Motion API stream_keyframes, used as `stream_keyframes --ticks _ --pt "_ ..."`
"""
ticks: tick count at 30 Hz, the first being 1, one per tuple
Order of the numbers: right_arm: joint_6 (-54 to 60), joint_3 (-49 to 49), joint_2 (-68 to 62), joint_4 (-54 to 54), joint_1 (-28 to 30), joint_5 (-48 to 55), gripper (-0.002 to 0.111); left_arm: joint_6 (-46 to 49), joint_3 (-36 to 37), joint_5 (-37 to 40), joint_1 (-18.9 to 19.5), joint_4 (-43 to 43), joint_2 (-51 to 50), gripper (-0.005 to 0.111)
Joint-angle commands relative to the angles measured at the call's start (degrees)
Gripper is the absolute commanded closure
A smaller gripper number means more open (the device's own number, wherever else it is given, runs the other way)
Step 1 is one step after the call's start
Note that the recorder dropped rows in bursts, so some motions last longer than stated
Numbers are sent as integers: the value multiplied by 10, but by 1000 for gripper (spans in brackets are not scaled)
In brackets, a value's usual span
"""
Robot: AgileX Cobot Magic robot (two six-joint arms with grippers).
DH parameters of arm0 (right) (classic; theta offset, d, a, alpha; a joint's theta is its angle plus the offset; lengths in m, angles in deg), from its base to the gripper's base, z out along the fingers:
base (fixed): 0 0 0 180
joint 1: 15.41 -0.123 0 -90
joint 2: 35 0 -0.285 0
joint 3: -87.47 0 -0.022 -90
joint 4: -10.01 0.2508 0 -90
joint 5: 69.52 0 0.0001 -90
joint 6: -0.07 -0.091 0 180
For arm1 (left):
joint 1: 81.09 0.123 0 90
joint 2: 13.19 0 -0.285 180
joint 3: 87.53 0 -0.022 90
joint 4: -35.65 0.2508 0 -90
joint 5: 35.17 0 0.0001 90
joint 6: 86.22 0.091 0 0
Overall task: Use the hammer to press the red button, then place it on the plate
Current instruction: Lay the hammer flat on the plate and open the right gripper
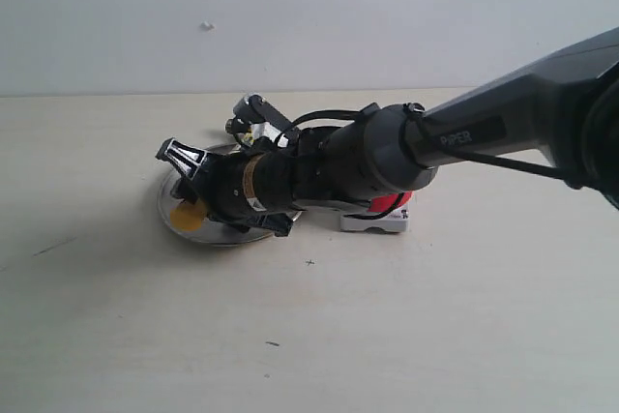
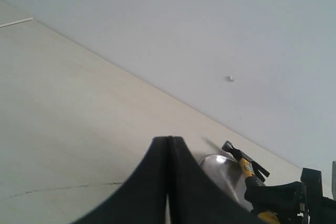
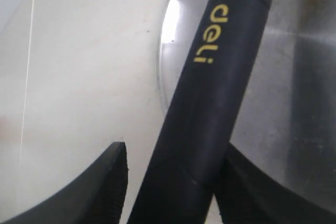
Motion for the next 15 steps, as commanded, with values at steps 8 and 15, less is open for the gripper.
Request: stream_keyframes --ticks 8,15 --pt "-22 -11 19 -40 3 27 59 3 0 0 1 1 4 107" --pt "-23 -31 19 -40 3 42 58 4 0 0 1 1 4 107"
